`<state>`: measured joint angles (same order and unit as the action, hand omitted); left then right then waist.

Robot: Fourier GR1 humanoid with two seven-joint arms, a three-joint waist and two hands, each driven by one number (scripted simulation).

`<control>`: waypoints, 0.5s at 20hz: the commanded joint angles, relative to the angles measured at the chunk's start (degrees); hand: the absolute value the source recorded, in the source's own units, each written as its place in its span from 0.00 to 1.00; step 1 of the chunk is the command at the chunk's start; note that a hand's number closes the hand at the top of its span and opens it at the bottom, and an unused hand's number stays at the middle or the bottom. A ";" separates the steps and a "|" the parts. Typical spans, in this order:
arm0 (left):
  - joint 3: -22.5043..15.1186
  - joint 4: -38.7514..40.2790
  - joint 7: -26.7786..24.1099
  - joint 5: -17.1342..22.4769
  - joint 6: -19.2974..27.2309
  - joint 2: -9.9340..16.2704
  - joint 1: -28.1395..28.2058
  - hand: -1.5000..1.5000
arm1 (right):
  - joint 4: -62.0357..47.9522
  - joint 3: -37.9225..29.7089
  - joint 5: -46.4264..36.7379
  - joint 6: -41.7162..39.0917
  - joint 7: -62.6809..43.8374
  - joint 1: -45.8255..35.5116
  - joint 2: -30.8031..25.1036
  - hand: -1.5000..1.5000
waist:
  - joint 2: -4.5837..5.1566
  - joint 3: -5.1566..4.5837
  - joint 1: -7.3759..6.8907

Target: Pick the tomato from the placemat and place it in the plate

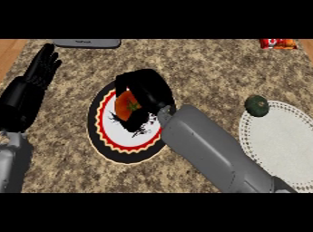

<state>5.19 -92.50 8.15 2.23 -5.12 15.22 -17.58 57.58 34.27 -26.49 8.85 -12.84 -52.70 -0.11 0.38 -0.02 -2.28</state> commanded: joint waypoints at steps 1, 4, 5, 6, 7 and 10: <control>0.81 3.80 -2.29 0.55 -1.55 0.63 -2.88 0.50 | -9.03 7.91 4.82 7.24 0.20 -4.95 0.10 1.00 | 0.46 -0.04 -1.24; -1.06 4.59 -2.06 -1.04 0.03 -1.56 -3.37 0.50 | -13.85 6.71 11.17 7.37 0.86 -6.89 0.10 1.00 | 0.69 -0.02 -1.69; -1.33 3.46 -2.74 -0.95 -1.02 -0.99 -2.04 0.50 | -11.76 9.82 13.09 10.28 -1.55 -3.29 0.11 1.00 | 0.69 -0.03 -2.52; -2.07 2.82 -2.02 -1.77 0.29 -2.03 -2.57 0.50 | -15.60 8.09 13.95 9.88 2.26 -3.52 0.11 0.00 | 0.74 0.00 -2.11; -1.84 3.54 0.49 -1.09 -0.06 -1.60 -5.72 0.50 | -15.65 9.39 16.10 9.98 0.84 -5.95 0.11 0.00 | 0.70 0.01 -2.20; -3.10 3.36 -2.69 -1.67 -0.94 -2.37 -2.87 0.50 | -14.75 12.60 21.81 9.96 2.63 -4.49 0.11 0.00 | 1.06 0.00 -3.74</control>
<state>3.75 -89.86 6.70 1.73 -5.96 13.88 -20.36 44.41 44.00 -11.01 17.54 -12.18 -57.49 -0.01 1.10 -0.03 -5.01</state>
